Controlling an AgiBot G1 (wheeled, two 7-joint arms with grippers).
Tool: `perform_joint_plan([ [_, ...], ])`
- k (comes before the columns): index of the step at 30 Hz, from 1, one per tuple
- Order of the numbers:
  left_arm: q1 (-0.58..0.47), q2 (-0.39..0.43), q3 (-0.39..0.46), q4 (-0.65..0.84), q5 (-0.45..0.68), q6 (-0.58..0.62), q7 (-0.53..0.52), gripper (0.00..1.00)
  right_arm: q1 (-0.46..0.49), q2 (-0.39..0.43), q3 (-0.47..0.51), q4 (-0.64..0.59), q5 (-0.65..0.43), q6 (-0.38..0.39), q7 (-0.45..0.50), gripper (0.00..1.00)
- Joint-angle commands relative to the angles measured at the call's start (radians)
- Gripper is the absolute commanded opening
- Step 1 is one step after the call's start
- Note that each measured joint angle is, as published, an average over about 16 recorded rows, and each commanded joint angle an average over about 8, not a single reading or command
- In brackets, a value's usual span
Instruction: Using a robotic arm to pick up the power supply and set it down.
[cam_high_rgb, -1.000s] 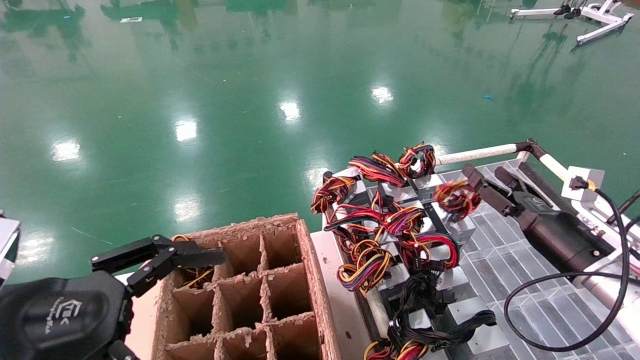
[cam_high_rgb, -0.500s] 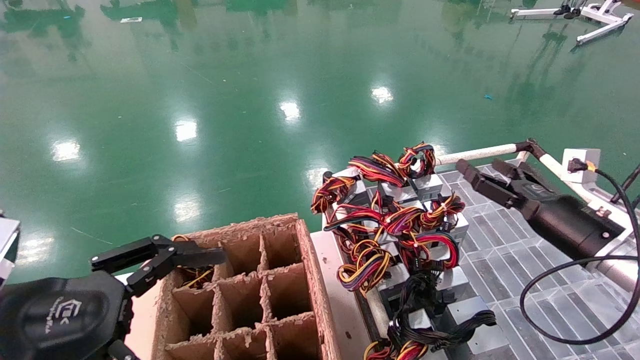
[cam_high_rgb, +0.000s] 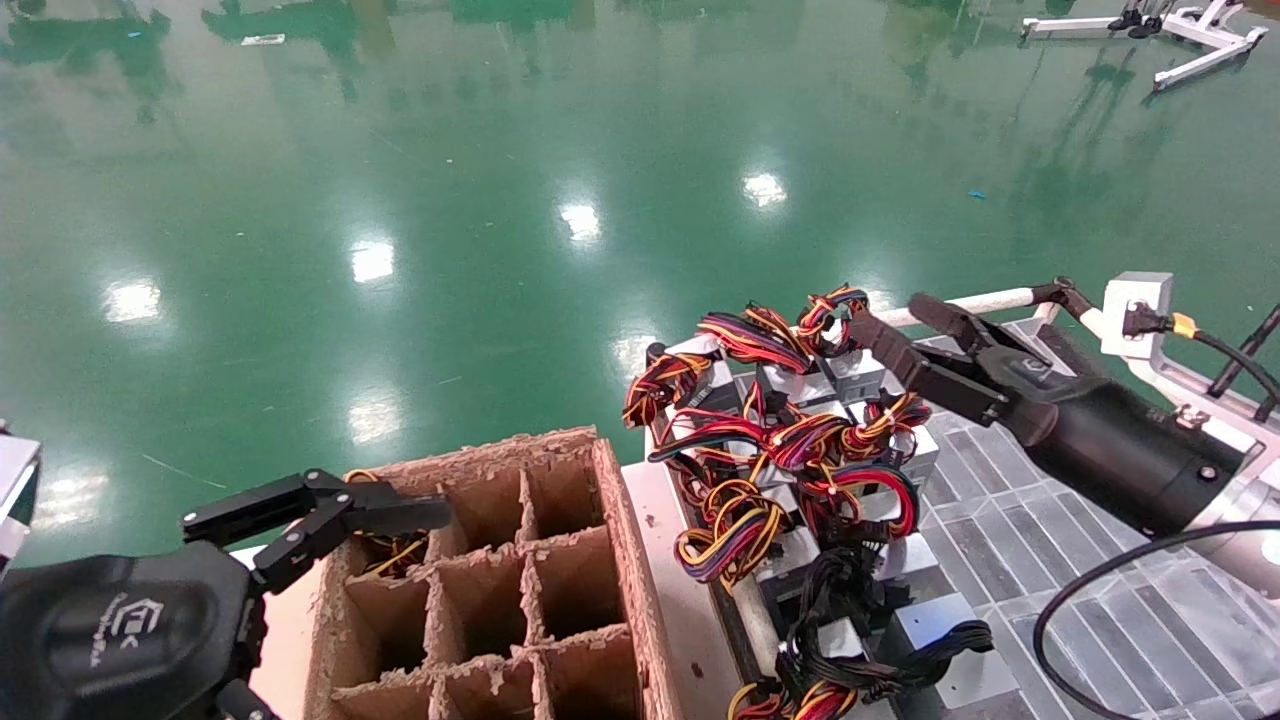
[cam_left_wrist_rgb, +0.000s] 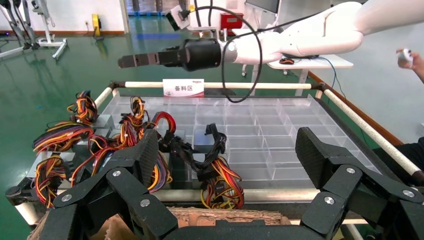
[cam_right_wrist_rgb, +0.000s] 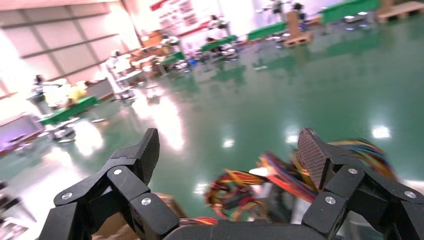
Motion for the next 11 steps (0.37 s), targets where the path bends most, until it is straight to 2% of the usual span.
perform_joint_plan([
  [1, 0.0, 0.0, 0.0, 0.0, 0.0, 0.0, 0.0, 1.0, -0.011, 0.011, 0.018, 0.043, -0.019, -0.011, 0.016, 1.0],
  [11, 0.0, 0.0, 0.0, 0.0, 0.0, 0.0, 0.0, 1.0, -0.059, 0.06, 0.094, 0.227, -0.099, -0.058, 0.083, 1.0],
])
